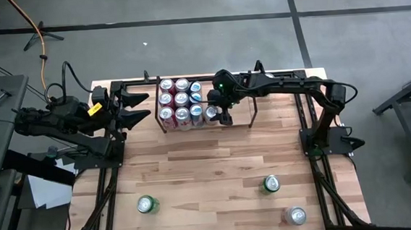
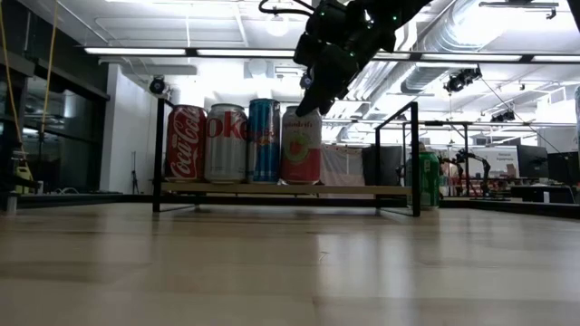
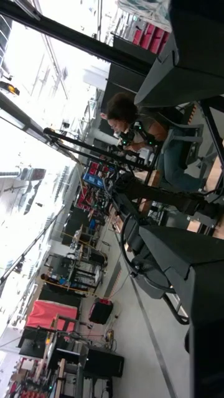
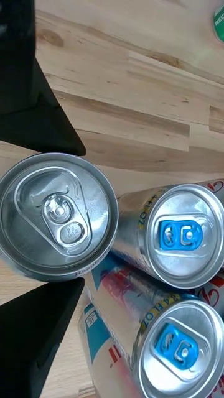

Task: Place canned beverage on shelf
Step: Put the left pink soda can on the shelf, then put the pink soda can on the shelf aligned with the other pink soda can

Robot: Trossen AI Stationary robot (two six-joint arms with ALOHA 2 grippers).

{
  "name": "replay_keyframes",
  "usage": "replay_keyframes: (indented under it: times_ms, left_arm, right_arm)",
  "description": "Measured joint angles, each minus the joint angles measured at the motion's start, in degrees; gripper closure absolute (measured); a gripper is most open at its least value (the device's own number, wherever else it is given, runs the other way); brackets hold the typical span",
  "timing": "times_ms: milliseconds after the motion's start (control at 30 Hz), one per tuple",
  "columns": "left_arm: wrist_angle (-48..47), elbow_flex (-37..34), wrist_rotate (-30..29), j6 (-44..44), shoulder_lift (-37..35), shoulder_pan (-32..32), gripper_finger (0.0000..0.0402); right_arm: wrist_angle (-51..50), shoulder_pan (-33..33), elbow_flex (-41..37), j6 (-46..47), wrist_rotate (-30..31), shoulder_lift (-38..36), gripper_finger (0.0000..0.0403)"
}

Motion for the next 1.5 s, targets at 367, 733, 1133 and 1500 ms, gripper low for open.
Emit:
replay_keyframes:
  times_ms: [367,733,1133,1500]
  left_arm:
    - [0.0,0.0,0.0,0.0,0.0,0.0,0.0167]
    - [0.0,0.0,0.0,0.0,0.0,0.0,0.0167]
    - [-0.4,0.0,0.5,6.0,0.0,0.0,0.0167]
    - [-1.5,-2.5,0.1,17.0,0.0,0.1,0.0167]
  right_arm:
    - [0.0,0.0,0.1,0.0,1.0,0.0,0.0023]
    - [-3.3,-1.2,0.1,-3.6,0.9,-1.2,0.0009]
    - [-26.5,-6.7,15.4,-2.2,0.9,-3.3,0.0009]
    - [-27.7,-6.0,28.5,17.4,-2.6,-3.4,0.0009]
